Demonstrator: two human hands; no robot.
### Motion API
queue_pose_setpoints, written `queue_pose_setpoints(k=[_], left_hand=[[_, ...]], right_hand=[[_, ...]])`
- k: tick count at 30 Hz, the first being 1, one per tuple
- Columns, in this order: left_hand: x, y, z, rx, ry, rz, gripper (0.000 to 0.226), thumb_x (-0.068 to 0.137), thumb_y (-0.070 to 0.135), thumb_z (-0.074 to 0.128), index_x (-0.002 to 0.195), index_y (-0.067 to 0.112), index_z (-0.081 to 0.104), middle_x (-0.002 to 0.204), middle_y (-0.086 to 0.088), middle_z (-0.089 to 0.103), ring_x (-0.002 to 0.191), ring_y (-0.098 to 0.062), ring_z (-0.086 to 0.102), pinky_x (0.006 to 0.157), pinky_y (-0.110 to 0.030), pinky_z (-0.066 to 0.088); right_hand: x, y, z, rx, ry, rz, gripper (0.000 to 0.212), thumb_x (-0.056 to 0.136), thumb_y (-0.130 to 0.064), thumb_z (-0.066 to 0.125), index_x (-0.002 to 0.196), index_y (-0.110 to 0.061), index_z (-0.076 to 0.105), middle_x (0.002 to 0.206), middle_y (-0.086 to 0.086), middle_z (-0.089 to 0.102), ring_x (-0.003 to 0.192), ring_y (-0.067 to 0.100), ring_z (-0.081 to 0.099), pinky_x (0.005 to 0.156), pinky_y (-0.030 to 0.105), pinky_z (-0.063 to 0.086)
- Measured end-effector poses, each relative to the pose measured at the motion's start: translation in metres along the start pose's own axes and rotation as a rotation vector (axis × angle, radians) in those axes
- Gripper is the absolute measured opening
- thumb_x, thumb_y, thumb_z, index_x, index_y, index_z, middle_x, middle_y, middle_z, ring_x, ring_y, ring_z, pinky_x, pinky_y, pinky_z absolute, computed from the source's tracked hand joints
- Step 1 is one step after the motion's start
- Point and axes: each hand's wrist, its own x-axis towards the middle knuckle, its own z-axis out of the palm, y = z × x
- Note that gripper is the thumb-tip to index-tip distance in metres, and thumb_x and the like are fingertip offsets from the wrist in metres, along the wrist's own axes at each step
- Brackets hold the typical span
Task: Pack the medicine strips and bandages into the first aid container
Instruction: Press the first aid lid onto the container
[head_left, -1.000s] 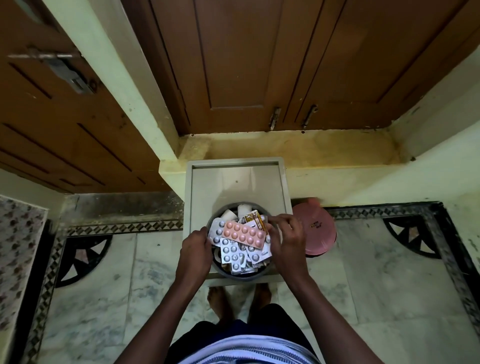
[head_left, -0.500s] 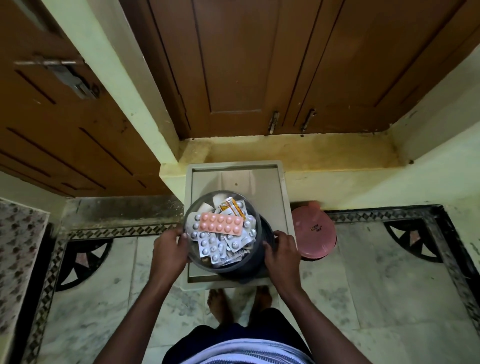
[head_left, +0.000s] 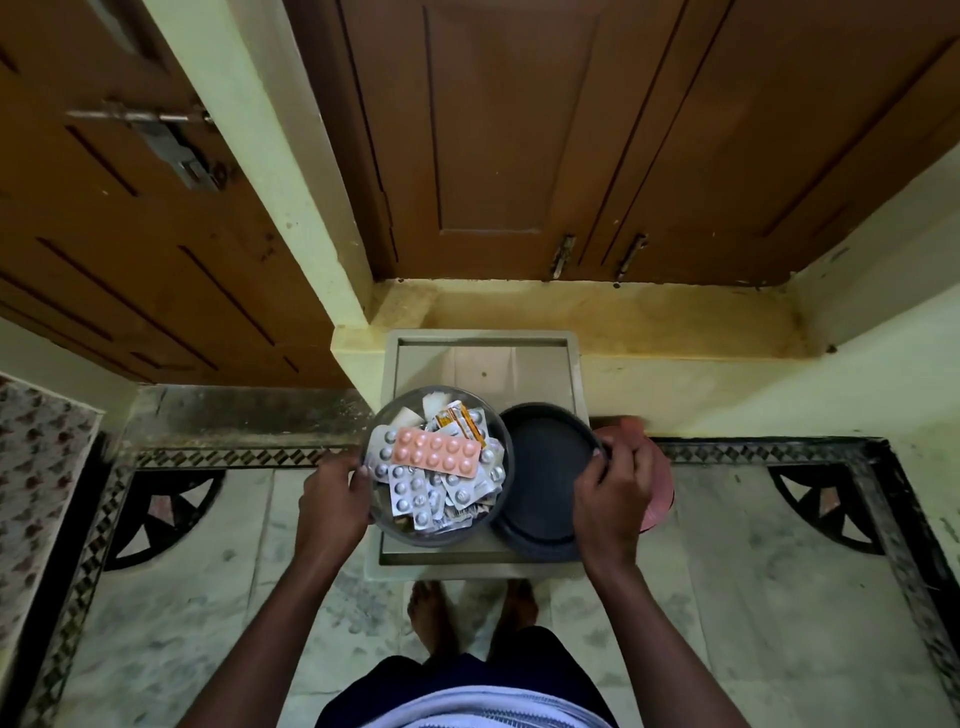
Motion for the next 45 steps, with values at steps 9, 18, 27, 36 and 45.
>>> queue_pose_setpoints(k=[9,18,27,36,45], left_hand=[[-0.010,0.022,0.039,0.060,-0.107,0.010,0.020,0.101,0.025,0.054,0.108,0.018,0.071,0.108,-0.011,0.073,0.100,-0.035,0.068,0.084,-0.042,0.057],[-0.024,0.055,0.028,0.029,0.149,0.213,0.027,0.099,0.035,0.063,0.118,0.017,0.072,0.111,0.001,0.071,0.090,-0.016,0.070,0.077,-0.035,0.057],[-0.024,0.140,0.033,-0.798,-0.430,-0.242,0.030,0.084,0.028,0.083,0.101,0.005,0.077,0.092,-0.017,0.080,0.087,-0.037,0.078,0.081,-0.049,0.064],[-0.003,0.132,0.016,-0.826,-0.459,-0.309,0.012,0.090,-0.001,0.070,0.102,0.002,0.073,0.090,-0.014,0.080,0.087,-0.030,0.077,0.074,-0.036,0.065],[0.011,0.091,0.000,-0.849,-0.559,-0.245,0.025,0.100,0.004,0.059,0.122,0.004,0.071,0.113,-0.016,0.077,0.104,-0.028,0.075,0.083,-0.035,0.062]], right_hand=[[0.018,-0.029,-0.016,-0.005,0.139,-0.297,0.018,0.087,0.016,0.060,0.103,0.010,0.066,0.101,0.021,0.066,0.090,0.031,0.065,0.086,0.025,0.050],[-0.009,-0.033,-0.009,0.067,-0.039,-0.484,0.027,0.082,0.017,0.062,0.107,0.010,0.067,0.108,0.023,0.065,0.101,0.032,0.066,0.093,0.034,0.059],[-0.036,-0.023,0.004,0.082,-0.243,-0.660,0.022,0.087,0.003,0.067,0.108,0.008,0.069,0.110,0.023,0.068,0.095,0.035,0.069,0.078,0.043,0.060],[-0.004,0.004,-0.007,0.103,-0.098,-0.266,0.029,0.098,-0.026,0.066,0.115,-0.003,0.068,0.117,0.012,0.065,0.109,0.023,0.062,0.096,0.040,0.052],[0.012,0.008,-0.008,0.397,-0.533,0.262,0.022,0.099,-0.027,0.068,0.114,-0.011,0.071,0.090,-0.004,0.078,0.083,0.007,0.075,0.068,0.031,0.062]])
